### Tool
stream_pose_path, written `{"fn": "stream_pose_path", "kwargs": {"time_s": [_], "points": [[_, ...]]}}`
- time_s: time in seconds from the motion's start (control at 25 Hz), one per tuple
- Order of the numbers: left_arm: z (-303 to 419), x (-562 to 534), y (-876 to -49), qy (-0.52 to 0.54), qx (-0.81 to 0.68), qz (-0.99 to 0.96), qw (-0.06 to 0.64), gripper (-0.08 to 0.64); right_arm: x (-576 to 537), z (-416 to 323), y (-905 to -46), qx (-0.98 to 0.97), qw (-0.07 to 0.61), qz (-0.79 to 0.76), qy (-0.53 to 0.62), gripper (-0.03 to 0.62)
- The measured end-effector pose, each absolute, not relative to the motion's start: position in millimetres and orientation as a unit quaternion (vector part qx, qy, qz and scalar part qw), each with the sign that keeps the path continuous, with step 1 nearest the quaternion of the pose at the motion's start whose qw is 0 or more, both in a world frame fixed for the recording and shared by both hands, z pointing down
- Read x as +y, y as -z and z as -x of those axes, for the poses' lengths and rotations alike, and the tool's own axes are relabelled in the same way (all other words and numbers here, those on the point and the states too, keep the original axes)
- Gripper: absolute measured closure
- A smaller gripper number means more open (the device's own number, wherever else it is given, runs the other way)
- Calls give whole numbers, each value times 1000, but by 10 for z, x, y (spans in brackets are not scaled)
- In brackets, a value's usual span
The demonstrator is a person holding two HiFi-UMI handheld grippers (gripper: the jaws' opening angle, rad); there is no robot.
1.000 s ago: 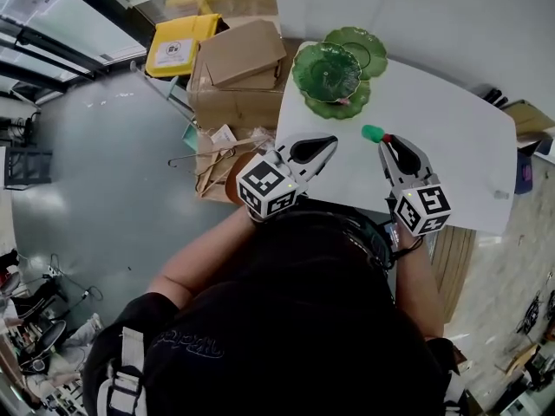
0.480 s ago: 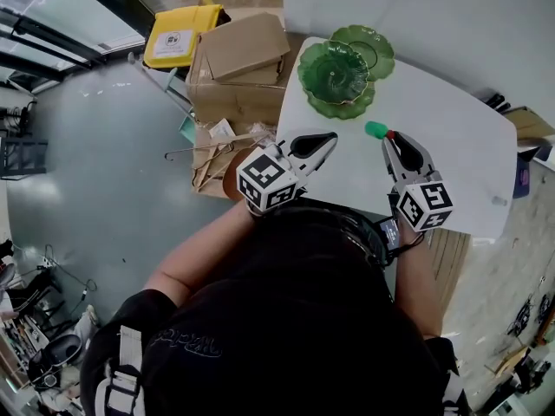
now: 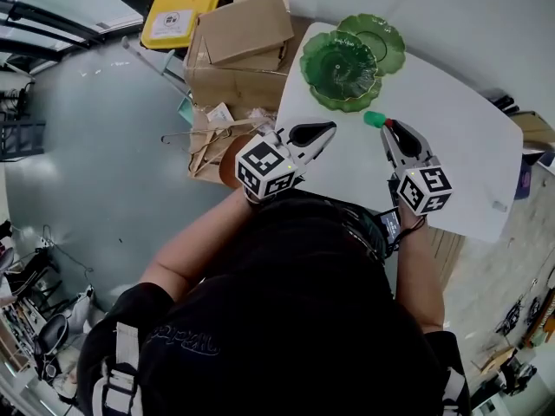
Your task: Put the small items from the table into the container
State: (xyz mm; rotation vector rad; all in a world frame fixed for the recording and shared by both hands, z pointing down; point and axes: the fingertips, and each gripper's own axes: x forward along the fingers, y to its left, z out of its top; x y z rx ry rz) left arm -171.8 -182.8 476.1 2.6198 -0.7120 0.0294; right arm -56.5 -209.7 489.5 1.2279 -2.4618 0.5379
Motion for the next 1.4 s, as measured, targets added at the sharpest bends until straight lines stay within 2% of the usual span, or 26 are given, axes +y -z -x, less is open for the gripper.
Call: {"fn": "stream_pose_path", "kwargs": {"time_s": [0.88,1.4], "points": [[1521,-1965,-5561,-67,-265,-923,270,555,-2850,758,-6428,-854,247,-387,-246,505],[1505,-1926,-5525,-68,-274,-921,268,555,-2746,680,-6506,-853,247,-386,-248,491]]}}
